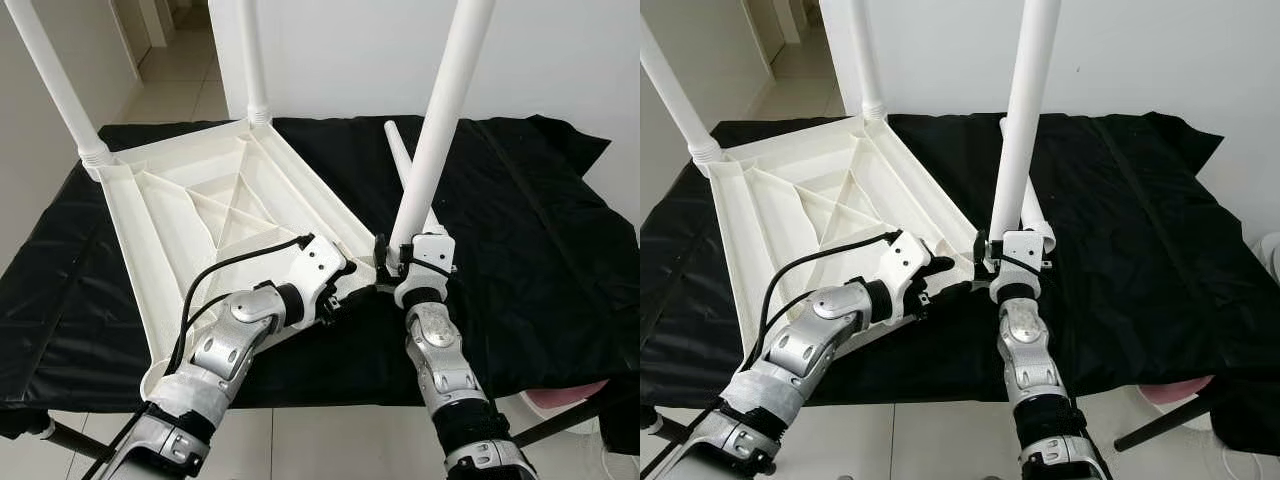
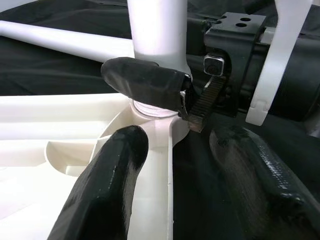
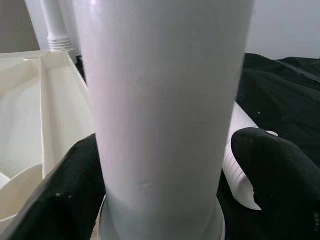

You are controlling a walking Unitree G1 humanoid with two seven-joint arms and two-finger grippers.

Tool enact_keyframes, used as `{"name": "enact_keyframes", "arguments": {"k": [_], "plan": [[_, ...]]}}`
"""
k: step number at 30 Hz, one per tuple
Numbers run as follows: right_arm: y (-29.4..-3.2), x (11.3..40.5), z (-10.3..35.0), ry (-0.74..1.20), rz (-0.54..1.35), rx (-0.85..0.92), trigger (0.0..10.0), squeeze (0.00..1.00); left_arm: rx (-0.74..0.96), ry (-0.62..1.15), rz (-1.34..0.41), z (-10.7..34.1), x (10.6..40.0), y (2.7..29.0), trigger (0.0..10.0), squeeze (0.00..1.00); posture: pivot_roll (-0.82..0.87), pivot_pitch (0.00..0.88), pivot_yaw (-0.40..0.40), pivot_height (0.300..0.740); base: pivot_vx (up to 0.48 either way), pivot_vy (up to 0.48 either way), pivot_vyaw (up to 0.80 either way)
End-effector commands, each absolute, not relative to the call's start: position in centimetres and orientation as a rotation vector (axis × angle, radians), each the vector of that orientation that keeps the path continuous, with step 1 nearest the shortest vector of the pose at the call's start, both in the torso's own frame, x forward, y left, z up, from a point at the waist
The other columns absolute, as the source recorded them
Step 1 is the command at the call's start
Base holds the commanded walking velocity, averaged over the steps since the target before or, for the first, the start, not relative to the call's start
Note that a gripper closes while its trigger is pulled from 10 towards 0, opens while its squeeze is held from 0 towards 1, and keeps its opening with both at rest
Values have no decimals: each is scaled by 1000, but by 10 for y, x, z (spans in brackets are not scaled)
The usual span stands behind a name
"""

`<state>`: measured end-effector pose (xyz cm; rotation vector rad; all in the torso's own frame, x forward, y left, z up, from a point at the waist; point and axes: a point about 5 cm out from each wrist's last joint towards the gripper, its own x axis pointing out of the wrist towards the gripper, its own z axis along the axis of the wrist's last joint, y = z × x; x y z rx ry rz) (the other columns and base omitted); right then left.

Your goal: Building children table

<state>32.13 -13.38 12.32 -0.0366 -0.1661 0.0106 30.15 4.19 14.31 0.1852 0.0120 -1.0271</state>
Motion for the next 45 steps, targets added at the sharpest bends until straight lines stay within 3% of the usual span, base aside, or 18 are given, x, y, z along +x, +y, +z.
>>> {"name": "enact_keyframes", "arguments": {"k": [1,15,25,26,29,30,31,45], "plan": [[-135,322,121,-145,70,-24,10000,0,189,9,-1029,146,305,44,10000,0,-119,0,47,740,0,0,0],[-156,328,135,-168,375,-104,10000,0,227,10,-1071,146,303,45,10000,0,-101,0,29,740,0,0,0],[-154,332,142,-158,556,-135,10000,0,209,-7,-1092,148,298,40,10000,0,-80,0,-1,740,0,0,0],[-154,332,140,-146,580,-148,9216,0,207,-9,-1097,148,297,39,10000,0,-81,0,-2,740,0,0,0],[-154,332,138,-137,597,-156,9216,0,206,-9,-1100,148,296,39,10000,0,-81,0,-2,740,0,0,0],[-154,332,136,-127,609,-155,1686,0,206,-9,-1102,148,296,39,10000,0,-77,0,-1,740,0,0,0],[-155,332,134,-114,613,-157,0,0,207,-9,-1107,149,296,38,10000,0,-76,0,0,740,0,0,0],[-156,323,122,-100,538,-78,0,0,223,1,-1124,148,295,39,10000,0,-92,0,9,740,0,0,0]]}}
